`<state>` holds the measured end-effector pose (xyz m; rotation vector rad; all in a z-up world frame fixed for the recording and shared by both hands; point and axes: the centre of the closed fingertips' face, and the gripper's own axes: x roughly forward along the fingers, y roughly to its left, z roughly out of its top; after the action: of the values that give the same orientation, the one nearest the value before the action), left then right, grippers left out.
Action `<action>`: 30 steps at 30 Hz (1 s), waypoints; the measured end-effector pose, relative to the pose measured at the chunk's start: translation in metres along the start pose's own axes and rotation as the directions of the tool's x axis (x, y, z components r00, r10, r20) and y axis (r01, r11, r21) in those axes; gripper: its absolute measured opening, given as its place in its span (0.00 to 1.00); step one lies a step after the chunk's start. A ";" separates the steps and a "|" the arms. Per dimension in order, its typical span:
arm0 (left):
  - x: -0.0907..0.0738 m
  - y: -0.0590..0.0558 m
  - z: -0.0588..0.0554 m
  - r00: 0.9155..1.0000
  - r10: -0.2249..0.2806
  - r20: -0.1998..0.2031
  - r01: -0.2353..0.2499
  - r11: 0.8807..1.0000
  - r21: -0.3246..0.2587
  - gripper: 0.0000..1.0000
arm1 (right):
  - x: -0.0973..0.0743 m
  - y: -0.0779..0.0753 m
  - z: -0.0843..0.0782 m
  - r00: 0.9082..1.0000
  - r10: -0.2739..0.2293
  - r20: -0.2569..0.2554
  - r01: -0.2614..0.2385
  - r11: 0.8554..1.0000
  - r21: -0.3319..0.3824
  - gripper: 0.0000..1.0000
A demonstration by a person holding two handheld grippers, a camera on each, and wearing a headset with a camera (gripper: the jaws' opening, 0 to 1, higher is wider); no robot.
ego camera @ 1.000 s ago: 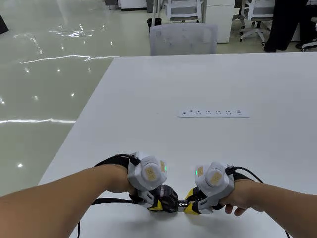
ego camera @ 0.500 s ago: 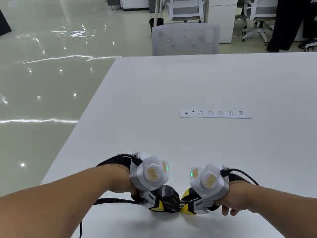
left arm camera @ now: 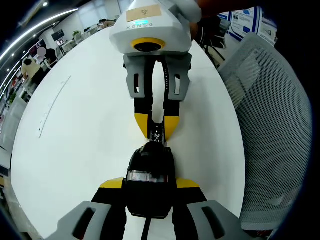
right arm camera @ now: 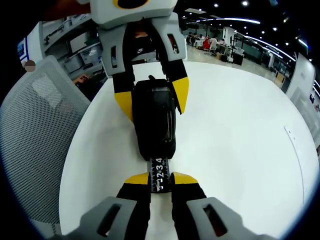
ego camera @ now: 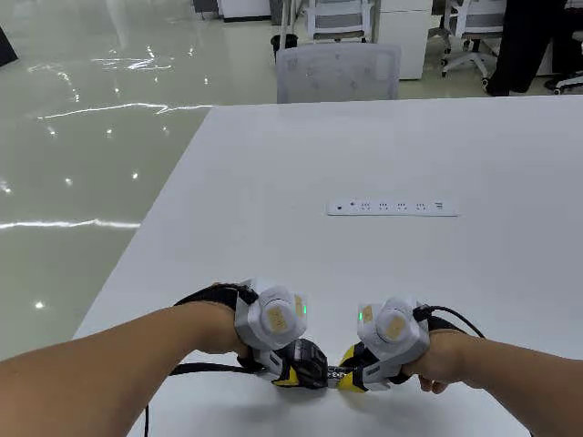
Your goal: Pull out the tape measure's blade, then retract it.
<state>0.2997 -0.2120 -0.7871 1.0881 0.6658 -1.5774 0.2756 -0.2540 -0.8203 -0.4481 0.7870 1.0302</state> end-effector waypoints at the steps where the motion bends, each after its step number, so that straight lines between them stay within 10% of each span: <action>1: 0.000 0.000 0.000 1.000 0.000 0.000 0.000 1.000 -0.001 0.31 | 0.000 0.000 -0.001 1.000 -0.001 0.000 0.001 1.000 -0.001 0.13; 30: -0.001 0.000 0.000 1.000 0.008 -0.011 -0.008 1.000 0.000 0.32 | -0.026 -0.001 -0.026 1.000 -0.022 0.005 0.022 0.999 0.026 0.13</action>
<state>0.2997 -0.2113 -0.7869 1.0988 0.6680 -1.5662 0.2601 -0.2867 -0.8176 -0.4313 0.7885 0.9994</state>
